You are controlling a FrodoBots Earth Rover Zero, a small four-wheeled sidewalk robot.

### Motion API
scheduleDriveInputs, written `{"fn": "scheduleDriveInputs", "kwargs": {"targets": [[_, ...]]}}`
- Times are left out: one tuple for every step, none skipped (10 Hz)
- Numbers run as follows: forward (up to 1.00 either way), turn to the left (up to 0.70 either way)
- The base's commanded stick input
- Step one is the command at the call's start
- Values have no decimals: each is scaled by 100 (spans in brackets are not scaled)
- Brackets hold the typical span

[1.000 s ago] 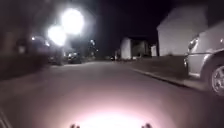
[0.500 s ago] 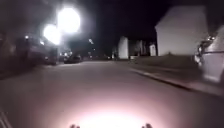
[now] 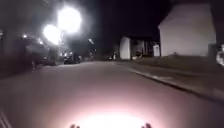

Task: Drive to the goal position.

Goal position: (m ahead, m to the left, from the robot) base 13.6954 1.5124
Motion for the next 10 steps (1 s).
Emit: {"fn": "scheduleDriveInputs", "kwargs": {"targets": [[100,0],[100,0],[100,0],[100,0],[100,0],[100,0],[100,0],[100,0],[100,0],[100,0]]}}
